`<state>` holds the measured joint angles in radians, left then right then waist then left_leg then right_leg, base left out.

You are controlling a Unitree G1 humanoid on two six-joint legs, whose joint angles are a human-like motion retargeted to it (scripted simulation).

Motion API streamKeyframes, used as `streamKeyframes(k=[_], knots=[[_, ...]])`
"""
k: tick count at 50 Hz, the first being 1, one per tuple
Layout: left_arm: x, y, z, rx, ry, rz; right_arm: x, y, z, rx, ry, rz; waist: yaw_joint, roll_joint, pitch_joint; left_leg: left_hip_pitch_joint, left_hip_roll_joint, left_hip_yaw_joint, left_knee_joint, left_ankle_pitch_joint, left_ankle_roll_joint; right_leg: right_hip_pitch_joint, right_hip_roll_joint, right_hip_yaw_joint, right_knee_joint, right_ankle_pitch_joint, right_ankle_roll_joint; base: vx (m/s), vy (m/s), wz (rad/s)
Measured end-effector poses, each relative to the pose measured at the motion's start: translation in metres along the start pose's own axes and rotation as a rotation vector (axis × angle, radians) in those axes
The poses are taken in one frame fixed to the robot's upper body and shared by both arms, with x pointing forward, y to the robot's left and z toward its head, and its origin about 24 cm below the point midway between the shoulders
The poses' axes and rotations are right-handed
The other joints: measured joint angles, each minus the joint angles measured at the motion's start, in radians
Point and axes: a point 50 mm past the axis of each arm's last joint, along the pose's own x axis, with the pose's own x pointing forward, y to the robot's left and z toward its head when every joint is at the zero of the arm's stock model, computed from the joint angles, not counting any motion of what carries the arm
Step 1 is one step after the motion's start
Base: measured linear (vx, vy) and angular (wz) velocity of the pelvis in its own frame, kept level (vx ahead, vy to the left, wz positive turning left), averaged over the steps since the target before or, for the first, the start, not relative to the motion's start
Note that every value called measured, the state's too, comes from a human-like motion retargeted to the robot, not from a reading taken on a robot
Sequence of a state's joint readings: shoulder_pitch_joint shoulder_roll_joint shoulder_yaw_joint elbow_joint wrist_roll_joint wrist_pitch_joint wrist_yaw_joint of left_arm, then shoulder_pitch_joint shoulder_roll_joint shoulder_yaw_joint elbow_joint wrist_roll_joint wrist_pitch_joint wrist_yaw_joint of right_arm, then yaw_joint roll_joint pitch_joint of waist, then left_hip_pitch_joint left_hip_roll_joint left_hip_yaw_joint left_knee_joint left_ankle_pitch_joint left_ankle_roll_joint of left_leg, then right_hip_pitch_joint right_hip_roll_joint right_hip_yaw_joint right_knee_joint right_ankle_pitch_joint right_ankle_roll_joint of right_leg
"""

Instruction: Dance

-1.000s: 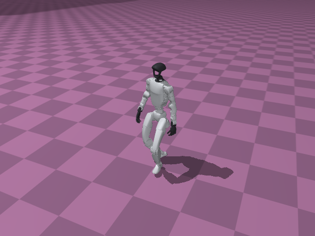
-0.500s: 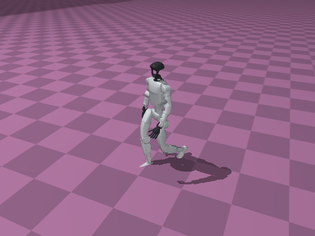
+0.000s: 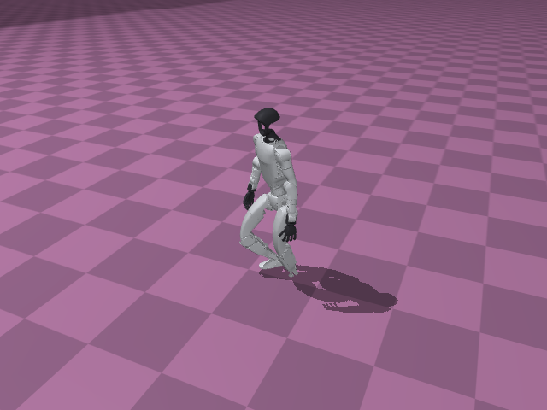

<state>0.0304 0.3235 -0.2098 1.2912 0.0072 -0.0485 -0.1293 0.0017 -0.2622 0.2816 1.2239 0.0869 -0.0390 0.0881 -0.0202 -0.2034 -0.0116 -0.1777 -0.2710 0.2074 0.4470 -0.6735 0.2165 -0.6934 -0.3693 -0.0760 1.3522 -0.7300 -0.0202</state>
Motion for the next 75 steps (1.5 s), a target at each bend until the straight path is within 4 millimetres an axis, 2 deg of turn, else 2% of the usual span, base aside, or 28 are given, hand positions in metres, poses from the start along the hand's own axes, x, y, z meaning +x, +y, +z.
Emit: streamKeyframes(k=[4,8,14,20,23,25,30,32,36,38,40,42,44,48,55,58,60,62,65,67,70,73,75], knots=[[-0.001,0.005,0.003,-0.021,-0.018,0.026,0.001,0.014,-0.005,-0.028,0.027,0.029,0.031,-0.022,-0.035,-0.03,0.024,0.035,-0.004,0.02,-0.007,0.133,0.021,-0.035,-0.234,-0.06,0.028,-0.12,-0.12,-0.65],[0.0,0.007,0.013,-0.029,-0.066,0.039,0.003,0.024,0.0,-0.06,0.019,0.039,0.06,-0.011,-0.073,-0.11,0.095,0.07,0.064,0.011,-0.022,0.178,0.107,-0.049,-0.435,-0.072,0.03,-0.11,-0.14,-0.73],[0.001,0.007,0.032,-0.008,-0.138,0.037,0.005,0.025,0.015,-0.111,-0.023,0.034,0.074,-0.005,-0.085,-0.224,0.177,0.076,0.239,-0.006,-0.043,0.177,0.179,-0.042,-0.519,-0.052,0.033,-0.05,-0.14,-0.53],[0.001,0.01,0.045,0.034,-0.168,0.041,0.006,0.022,0.027,-0.163,-0.05,0.028,0.109,0.037,-0.106,-0.341,0.214,-0.041,0.334,-0.062,-0.049,0.174,0.278,-0.043,-0.618,-0.001,0.026,0.01,-0.06,-0.56],[0.001,0.005,0.042,0.06,-0.161,0.031,0.006,0.022,0.023,-0.195,-0.041,0.024,0.113,0.045,-0.103,-0.364,0.214,-0.057,0.373,-0.076,-0.057,0.154,0.274,-0.04,-0.567,-0.014,0.034,-0.01,0.0,-0.19],[0.001,0.006,0.048,0.08,-0.179,0.033,0.005,0.016,0.025,-0.221,-0.046,0.007,0.11,0.046,-0.117,-0.344,0.193,-0.068,0.301,-0.059,-0.051,0.172,0.273,-0.041,-0.629,0.002,0.035,0.11,0.07,-0.02],[0.0,0.012,0.059,0.137,-0.214,0.063,0.005,0.012,0.026,-0.289,-0.062,-0.012,0.106,0.056,-0.12,-0.343,0.176,-0.061,0.331,-0.089,-0.051,0.142,0.239,-0.033,-0.532,-0.039,0.046,0.06,0.11,0.02],[0.0,0.016,0.066,0.15,-0.231,0.078,0.005,0.01,0.032,-0.312,-0.082,-0.02,0.093,0.035,-0.111,-0.278,0.122,-0.06,0.216,-0.061,-0.033,0.157,0.2,-0.021,-0.538,-0.045,0.053,0.13,0.16,0.18],[0.0,0.012,0.065,0.162,-0.233,0.08,0.004,0.01,0.03,-0.338,-0.096,-0.028,0.066,0.03,-0.09,-0.25,0.081,-0.044,0.243,-0.095,-0.018,0.117,0.137,-0.001,-0.367,-0.065,0.059,0.09,0.15,0.12],[0.0,0.01,0.067,0.159,-0.238,0.077,0.003,0.008,0.033,-0.34,-0.116,-0.039,0.042,0.022,-0.07,-0.204,0.041,-0.038,0.206,-0.097,-0.003,0.083,0.069,-0.008,-0.241,-0.026,0.055,0.15,0.15,0.04],[0.001,0.009,0.067,0.157,-0.234,0.073,0.003,0.007,0.035,-0.335,-0.133,-0.044,0.022,0.02,-0.049,-0.168,0.022,-0.023,0.188,-0.104,0.005,0.038,-0.02,-0.038,-0.104,0.029,0.016,0.17,0.13,-0.11],[0.001,0.009,0.072,0.15,-0.236,0.069,0.002,0.003,0.039,-0.317,-0.152,-0.055,-0.016,0.02,-0.029,-0.114,-0.016,-0.037,0.121,-0.088,0.013,-0.029,-0.026,0.002,-0.011,0.051,0.008,0.21,0.11,0.22],[0.002,0.009,0.076,0.148,-0.235,0.066,0.002,0.001,0.038,-0.297,-0.153,-0.057,-0.047,0.028,-0.017,-0.074,-0.032,-0.046,0.078,-0.079,0.012,-0.089,0.005,0.028,0.021,0.068,0.011,0.24,0.07,0.23],[0.002,0.006,0.085,0.142,-0.251,0.057,0.001,0.001,0.025,-0.244,-0.107,-0.049,-0.094,0.062,-0.021,-0.029,-0.025,-0.063,0.033,-0.076,0.0,-0.192,0.11,0.037,-0.082,0.103,0.041,0.3,0.0,0.2],[-0.001,0.0,0.11,0.129,-0.343,0.027,-0.001,0.0,-0.007,-0.133,0.009,-0.046,-0.097,0.138,-0.077,0.001,0.056,-0.072,0.035,-0.077,-0.044,-0.241,0.294,0.006,-0.505,0.194,0.098,0.41,-0.06,-0.01],[-0.002,-0.002,0.112,0.104,-0.368,0.019,-0.003,-0.001,-0.019,-0.102,0.048,-0.055,-0.087,0.146,-0.095,-0.005,0.088,-0.063,0.161,-0.085,-0.077,-0.231,0.316,0.01,-0.473,0.209,0.083,0.47,-0.08,-0.07],[-0.002,-0.003,0.113,0.075,-0.383,0.013,-0.004,-0.005,-0.022,-0.085,0.06,-0.075,-0.059,0.211,-0.076,0.007,0.181,-0.082,0.299,-0.091,-0.116,-0.131,0.392,-0.035,-0.526,0.242,0.051,0.53,-0.09,-0.38],[-0.002,-0.003,0.107,0.05,-0.38,0.014,-0.005,-0.006,-0.022,-0.079,0.056,-0.087,-0.04,0.228,-0.079,-0.016,0.235,-0.083,0.457,0.0,-0.167,-0.101,0.427,-0.04,-0.485,0.238,0.022,0.5,-0.09,-0.34],[-0.003,-0.001,0.097,0.032,-0.369,0.016,-0.003,-0.009,-0.011,-0.082,0.016,-0.105,0.004,0.297,-0.056,-0.101,0.385,-0.116,0.794,0.231,-0.257,0.001,0.537,-0.077,-0.519,0.232,-0.042,0.47,-0.08,-0.5],[-0.003,-0.001,0.091,0.04,-0.353,0.018,-0.002,-0.013,0.001,-0.097,-0.026,-0.122,0.038,0.315,-0.044,-0.179,0.454,-0.131,0.985,0.336,-0.263,0.051,0.582,-0.077,-0.516,0.205,-0.076,0.49,-0.02,-0.49],[-0.002,0.001,0.084,0.065,-0.322,0.019,0.0,-0.019,0.027,-0.122,-0.101,-0.148,0.082,0.294,-0.027,-0.308,0.518,-0.135,1.163,0.319,-0.204,0.139,0.597,-0.052,-0.526,0.155,-0.101,0.54,0.0,-0.18],[-0.001,0.0,0.069,0.07,-0.271,0.017,0.0,-0.02,0.052,-0.136,-0.178,-0.153,0.121,0.247,-0.015,-0.418,0.535,-0.112,1.167,0.189,-0.137,0.232,0.578,-0.014,-0.537,0.097,-0.093,0.57,0.06,-0.07],[0.0,-0.001,0.057,0.061,-0.234,0.013,0.0,-0.018,0.067,-0.139,-0.228,-0.145,0.142,0.214,-0.009,-0.478,0.525,-0.089,1.088,0.115,-0.115,0.293,0.555,0.012,-0.545,0.057,-0.081,0.59,0.12,-0.05]])
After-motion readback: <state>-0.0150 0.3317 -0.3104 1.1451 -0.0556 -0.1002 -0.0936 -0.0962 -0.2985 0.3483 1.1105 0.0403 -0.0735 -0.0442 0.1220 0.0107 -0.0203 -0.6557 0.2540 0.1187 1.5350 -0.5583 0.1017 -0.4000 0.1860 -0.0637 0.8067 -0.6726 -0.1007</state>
